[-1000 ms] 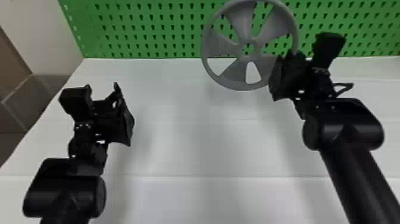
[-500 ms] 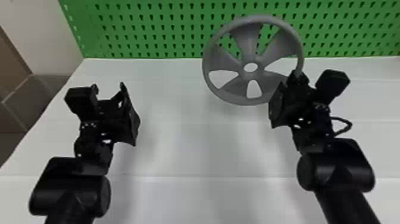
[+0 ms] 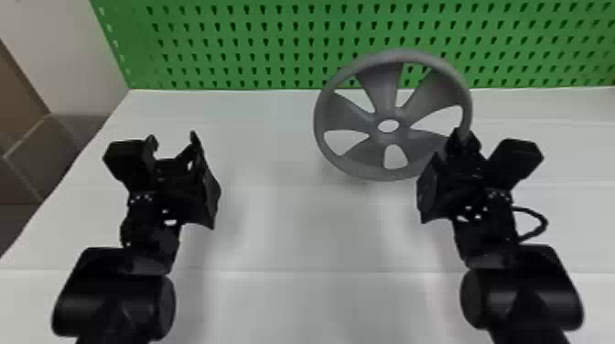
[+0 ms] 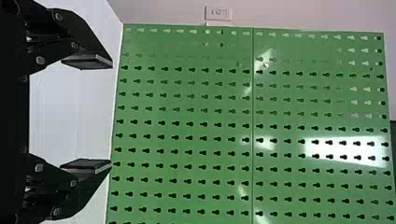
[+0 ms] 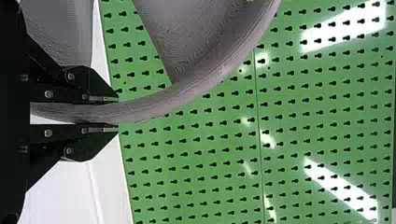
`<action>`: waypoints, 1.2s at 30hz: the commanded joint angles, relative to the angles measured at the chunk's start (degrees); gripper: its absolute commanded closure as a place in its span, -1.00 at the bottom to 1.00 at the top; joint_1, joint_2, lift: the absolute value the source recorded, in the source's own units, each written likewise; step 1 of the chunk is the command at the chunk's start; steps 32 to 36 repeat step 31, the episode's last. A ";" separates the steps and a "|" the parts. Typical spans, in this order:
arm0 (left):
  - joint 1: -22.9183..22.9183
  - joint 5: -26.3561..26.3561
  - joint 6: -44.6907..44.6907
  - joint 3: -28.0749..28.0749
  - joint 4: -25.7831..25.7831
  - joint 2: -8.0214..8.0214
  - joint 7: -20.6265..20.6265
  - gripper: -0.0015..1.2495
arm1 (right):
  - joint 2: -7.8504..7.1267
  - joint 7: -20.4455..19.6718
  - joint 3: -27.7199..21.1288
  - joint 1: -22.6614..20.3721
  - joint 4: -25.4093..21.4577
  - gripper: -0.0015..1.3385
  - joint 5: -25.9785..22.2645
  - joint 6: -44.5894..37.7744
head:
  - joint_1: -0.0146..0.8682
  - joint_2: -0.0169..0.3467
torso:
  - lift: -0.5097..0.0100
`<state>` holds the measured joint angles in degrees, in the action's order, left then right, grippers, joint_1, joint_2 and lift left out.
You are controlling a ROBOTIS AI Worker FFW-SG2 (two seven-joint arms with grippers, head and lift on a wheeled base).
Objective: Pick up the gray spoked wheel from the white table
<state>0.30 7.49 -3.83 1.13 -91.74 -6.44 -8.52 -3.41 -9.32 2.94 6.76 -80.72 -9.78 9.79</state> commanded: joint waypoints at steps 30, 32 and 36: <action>0.22 -0.90 -0.21 -0.16 0.16 0.82 -0.09 -0.21 | -1.51 0.44 2.16 -0.08 -3.83 0.62 0.72 -4.60 | 0.80 -0.50 | 0.66; 0.22 -0.99 -0.21 -0.25 0.16 0.91 -0.09 -0.21 | -1.78 0.44 2.69 0.01 -3.83 0.62 0.72 -4.60 | 0.80 -0.50 | 0.66; 0.22 -0.99 -0.21 -0.25 0.16 0.91 -0.09 -0.21 | -1.78 0.44 2.69 0.01 -3.83 0.62 0.72 -4.60 | 0.80 -0.50 | 0.66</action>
